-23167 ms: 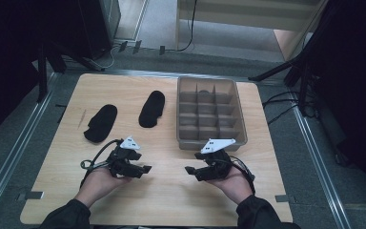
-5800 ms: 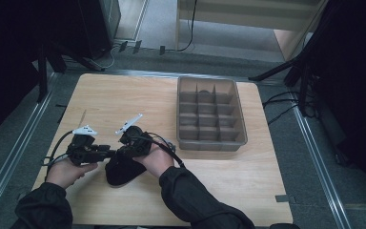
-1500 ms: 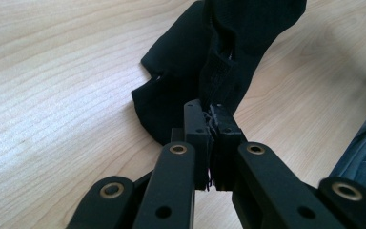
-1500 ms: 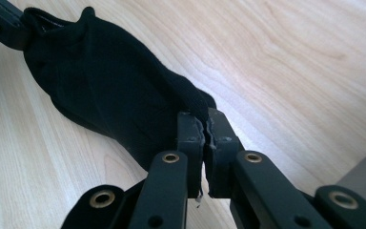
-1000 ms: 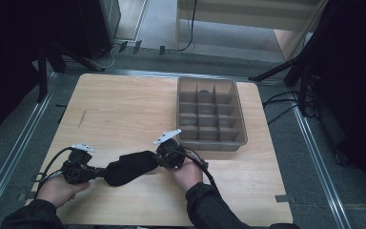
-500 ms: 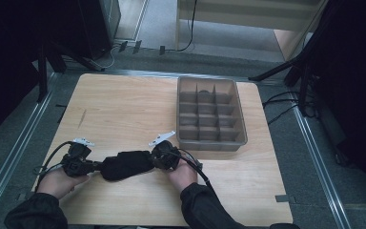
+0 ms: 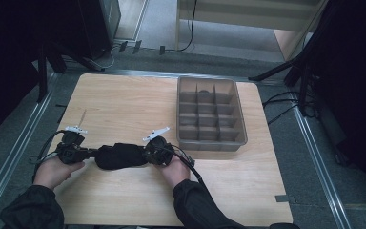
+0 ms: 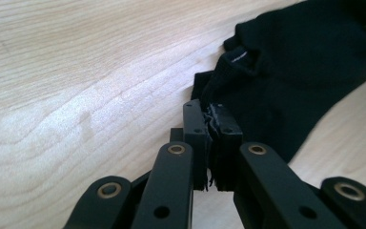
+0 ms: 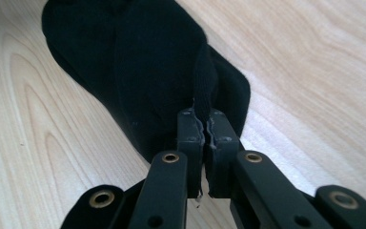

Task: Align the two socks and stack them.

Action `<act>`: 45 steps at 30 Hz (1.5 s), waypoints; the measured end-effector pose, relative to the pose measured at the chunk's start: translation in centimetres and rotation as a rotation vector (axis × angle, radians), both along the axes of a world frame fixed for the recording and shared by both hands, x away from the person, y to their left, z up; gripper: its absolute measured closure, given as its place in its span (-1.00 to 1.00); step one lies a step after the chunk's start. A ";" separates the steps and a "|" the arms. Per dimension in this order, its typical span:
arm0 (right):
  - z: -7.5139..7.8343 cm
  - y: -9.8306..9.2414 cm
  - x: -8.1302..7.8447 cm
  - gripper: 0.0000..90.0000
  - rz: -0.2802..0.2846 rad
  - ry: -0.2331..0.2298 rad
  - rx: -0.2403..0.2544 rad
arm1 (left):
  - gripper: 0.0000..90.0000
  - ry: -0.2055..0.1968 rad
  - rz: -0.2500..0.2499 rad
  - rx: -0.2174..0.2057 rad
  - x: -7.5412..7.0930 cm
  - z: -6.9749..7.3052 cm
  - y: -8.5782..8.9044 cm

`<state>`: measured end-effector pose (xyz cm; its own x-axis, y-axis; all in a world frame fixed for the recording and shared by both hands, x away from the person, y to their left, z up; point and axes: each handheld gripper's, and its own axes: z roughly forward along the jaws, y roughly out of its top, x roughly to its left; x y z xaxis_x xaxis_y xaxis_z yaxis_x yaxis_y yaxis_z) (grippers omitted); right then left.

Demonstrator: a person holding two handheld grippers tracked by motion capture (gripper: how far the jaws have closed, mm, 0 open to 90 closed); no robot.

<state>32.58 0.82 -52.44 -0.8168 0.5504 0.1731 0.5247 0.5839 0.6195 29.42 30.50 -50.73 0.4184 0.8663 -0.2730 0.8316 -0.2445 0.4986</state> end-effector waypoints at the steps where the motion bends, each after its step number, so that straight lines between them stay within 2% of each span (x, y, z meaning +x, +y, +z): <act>1: 0.2 -0.1 0.0 0.93 -0.001 0.004 0.003 | 0.93 0.002 -0.001 -0.010 -0.1 0.3 0.0; 4: 1.0 -0.5 0.1 0.93 0.007 -0.010 0.006 | 0.94 -0.016 0.004 -0.043 -0.5 1.4 0.1; 7: 1.9 -0.9 0.4 0.93 -0.003 -0.005 0.022 | 0.94 -0.003 0.005 -0.079 -0.9 1.9 0.1; 12: 2.3 -1.2 1.0 0.93 -0.010 0.009 0.015 | 0.94 0.033 -0.016 -0.073 -1.5 1.5 -0.2; 14: 2.0 -1.1 1.1 0.93 -0.007 0.016 0.005 | 0.94 0.056 -0.021 -0.073 -1.4 1.0 -0.1; 17: 1.4 -0.7 1.2 0.92 -0.007 0.021 -0.012 | 0.94 0.069 -0.025 -0.053 -1.0 0.4 -0.2; 21: 0.6 -0.3 1.4 0.89 -0.005 0.015 -0.025 | 0.91 0.060 -0.024 -0.032 -0.7 -0.1 -0.1; 22: 0.4 -0.2 1.4 0.87 -0.001 0.015 -0.027 | 0.90 0.060 -0.015 -0.041 -0.7 -0.3 0.0; 25: 0.1 -0.1 1.6 0.67 -0.012 0.014 -0.028 | 0.80 0.054 -0.002 -0.047 -0.8 -0.5 0.2; 27: 0.2 -0.2 1.6 0.57 -0.014 0.012 -0.021 | 0.73 0.028 -0.004 -0.053 -1.0 -0.3 0.4; 30: 0.6 -0.5 1.6 0.55 -0.013 0.001 -0.004 | 0.59 -0.033 -0.006 -0.055 -1.4 0.1 0.5; 32: 1.0 -0.7 1.6 0.55 -0.015 -0.016 0.005 | 0.45 -0.041 -0.001 -0.062 -1.5 0.2 0.5; 34: 1.4 -1.0 1.5 0.56 -0.015 -0.028 0.018 | 0.39 -0.047 -0.007 -0.046 -1.7 0.3 0.3; 37: 2.1 -1.2 1.3 0.67 -0.012 -0.047 0.049 | 0.30 -0.056 0.008 -0.045 -1.9 0.2 0.2; 41: 2.7 -1.2 0.9 0.82 0.009 -0.062 0.078 | 0.18 -0.036 0.019 -0.050 -1.8 -0.4 0.2; 45: 2.0 -0.6 0.6 0.88 0.028 -0.059 0.072 | 0.12 -0.015 0.002 -0.040 -1.5 -1.0 -0.2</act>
